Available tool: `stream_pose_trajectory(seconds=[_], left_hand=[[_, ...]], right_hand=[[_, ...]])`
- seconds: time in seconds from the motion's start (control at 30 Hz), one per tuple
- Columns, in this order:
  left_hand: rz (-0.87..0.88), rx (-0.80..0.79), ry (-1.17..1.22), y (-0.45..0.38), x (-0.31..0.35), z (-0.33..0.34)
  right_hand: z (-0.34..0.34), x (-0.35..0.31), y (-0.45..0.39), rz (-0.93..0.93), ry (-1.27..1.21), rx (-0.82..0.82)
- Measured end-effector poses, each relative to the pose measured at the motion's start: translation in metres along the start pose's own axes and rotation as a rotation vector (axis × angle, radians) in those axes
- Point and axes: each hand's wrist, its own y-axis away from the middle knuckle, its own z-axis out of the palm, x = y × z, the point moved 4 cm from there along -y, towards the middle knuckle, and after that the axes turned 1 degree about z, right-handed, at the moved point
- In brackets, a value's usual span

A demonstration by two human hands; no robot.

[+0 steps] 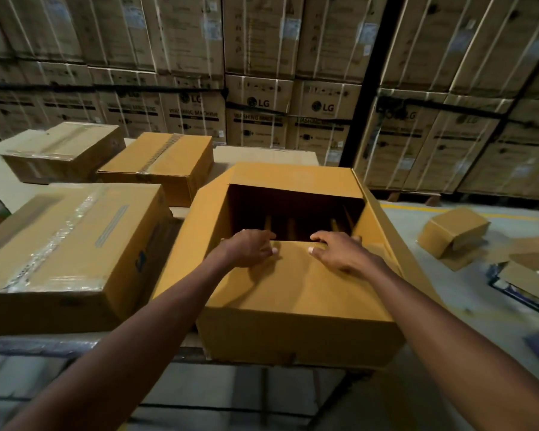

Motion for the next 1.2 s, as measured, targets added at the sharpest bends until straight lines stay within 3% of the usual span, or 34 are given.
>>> stream_pose_trajectory(seconds=[0.13,0.33,0.53,0.83,0.97,1.13,1.2], left_hand=[[-0.052,0.039,-0.002,0.002,0.0,-0.003],[-0.065,0.213,-0.069,0.021,0.012,-0.042],[0.134,0.521,-0.126,0.061,0.049,-0.087],[0.257,0.836,-0.274,0.162,0.094,-0.1],[0.168,0.923,-0.273,0.219,0.11,-0.09],[-0.017,0.782,-0.17,0.27,0.123,-0.071],[-0.045,0.697,-0.145,0.277,0.128,-0.056]], right_hand=[[-0.009,0.007,0.002,-0.066,-0.047,0.022],[-0.055,-0.012,0.02,-0.162,-0.056,0.215],[-0.107,-0.039,0.081,-0.266,0.014,0.5],[-0.127,-0.063,0.198,-0.331,-0.055,0.737],[-0.12,-0.067,0.246,-0.284,-0.074,0.617],[-0.102,-0.065,0.286,-0.186,-0.105,0.117],[-0.089,-0.065,0.293,-0.183,-0.138,-0.003]])
